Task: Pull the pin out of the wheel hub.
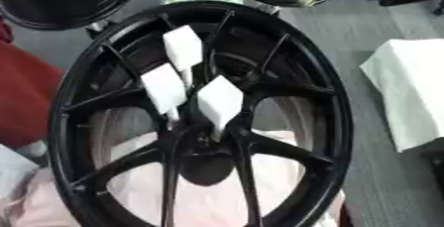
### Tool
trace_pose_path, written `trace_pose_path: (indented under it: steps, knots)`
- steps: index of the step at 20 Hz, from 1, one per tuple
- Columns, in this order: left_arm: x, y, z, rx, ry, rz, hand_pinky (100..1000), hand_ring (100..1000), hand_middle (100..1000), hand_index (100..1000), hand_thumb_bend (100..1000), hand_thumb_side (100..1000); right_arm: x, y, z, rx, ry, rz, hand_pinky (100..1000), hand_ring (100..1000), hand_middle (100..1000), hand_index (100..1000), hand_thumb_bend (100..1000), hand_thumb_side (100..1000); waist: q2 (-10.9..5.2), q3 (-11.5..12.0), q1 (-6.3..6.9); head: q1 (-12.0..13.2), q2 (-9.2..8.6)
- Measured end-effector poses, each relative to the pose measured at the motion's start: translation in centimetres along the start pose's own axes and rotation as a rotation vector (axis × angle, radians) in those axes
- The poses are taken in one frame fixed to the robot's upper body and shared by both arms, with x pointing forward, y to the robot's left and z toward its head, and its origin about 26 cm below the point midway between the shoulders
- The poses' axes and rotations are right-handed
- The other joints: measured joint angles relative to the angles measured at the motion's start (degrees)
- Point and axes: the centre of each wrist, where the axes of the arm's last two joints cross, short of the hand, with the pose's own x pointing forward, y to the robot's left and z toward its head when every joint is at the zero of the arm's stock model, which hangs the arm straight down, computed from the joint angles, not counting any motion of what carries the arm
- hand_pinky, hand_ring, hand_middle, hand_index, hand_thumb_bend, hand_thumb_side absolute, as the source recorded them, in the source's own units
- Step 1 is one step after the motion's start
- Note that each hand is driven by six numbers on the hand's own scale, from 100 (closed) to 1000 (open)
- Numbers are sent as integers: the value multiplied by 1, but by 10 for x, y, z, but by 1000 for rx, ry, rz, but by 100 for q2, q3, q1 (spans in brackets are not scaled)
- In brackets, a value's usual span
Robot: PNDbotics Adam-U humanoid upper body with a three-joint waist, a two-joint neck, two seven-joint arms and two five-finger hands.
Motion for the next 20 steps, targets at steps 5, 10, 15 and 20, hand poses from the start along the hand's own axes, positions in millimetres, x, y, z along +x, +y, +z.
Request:
trace_pose_path:
  steps: [5,10,15,20]
  knots:
    - [-1,2,2,14,4,-3,660,658,570,728,100,749,-56,2,30,-159,247,148,866,669,326,535,100,100,-5,-95,75,81,-2]
    - [-2,2,3,17,6,-3,660,658,570,728,100,748,-97,19,59,-212,459,230,872,757,484,675,100,125,-5,-117,116,118,-3]
    - [-3,1,5,24,13,2,659,658,571,728,100,749,-130,37,86,-170,628,259,925,925,806,890,100,200,-6,-118,121,153,-3]
    - [-3,2,5,28,13,1,659,659,571,728,100,752,-151,43,103,-140,745,271,967,1000,884,945,100,357,-6,-118,121,185,-3]
